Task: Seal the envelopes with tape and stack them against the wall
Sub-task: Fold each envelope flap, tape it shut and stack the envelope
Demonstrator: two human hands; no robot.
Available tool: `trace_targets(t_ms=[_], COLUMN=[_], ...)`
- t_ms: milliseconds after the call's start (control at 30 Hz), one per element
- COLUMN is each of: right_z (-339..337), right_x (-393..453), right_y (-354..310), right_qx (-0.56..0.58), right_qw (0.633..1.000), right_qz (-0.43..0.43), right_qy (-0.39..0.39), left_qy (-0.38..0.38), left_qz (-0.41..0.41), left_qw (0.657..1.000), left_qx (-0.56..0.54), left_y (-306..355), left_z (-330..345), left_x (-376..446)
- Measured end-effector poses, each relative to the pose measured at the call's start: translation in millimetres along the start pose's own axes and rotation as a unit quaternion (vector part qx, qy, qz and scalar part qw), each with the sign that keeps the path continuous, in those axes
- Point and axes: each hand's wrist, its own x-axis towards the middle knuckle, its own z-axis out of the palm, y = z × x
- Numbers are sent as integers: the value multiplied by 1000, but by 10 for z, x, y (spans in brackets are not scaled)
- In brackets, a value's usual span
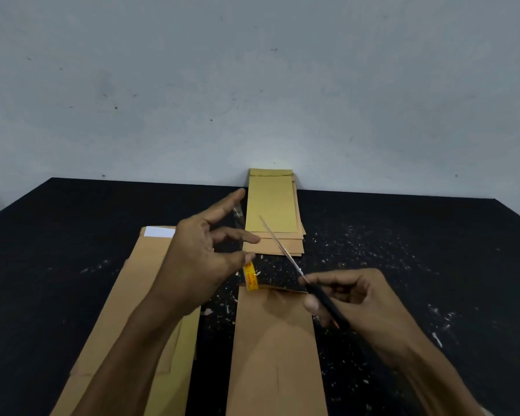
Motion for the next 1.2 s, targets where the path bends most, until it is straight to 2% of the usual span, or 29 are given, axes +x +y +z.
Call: trace_targets(t_ms=[100,333,500,867,967,1067,1133,1200], right_z=[-42,-72,-66,-93,-87,-63,-69,-94], right_x=[-29,-42,-37,-30,-31,-12,49,129], right_y=[-19,-29,-3,48,39,7,43,100], right_qx=[6,-64,-87,-96,-85,-130,-206,-295], right_qw=[997,981,978,977,987,988,963,923], right_qz=[26,62,59,58,75,71,87,100], right_qy=[-75,-173,-182,-180,-113,33,148,227], left_qy=[-26,-171,-215,-221,-183,-140,-124,-113], left_qz=[-13,-83,-98,-99,-78,-45,-25,-14], left_qw=[999,975,961,967,980,989,992,993], left_qx=[30,112,141,86,33,-1,-13,-22], left_y=[57,81,88,100,97,89,77,53], left_z=[-138,-337,-313,-267,-259,-226,-186,-138], left_x=[-13,-52,-95,-108,-107,-101,-96,-92])
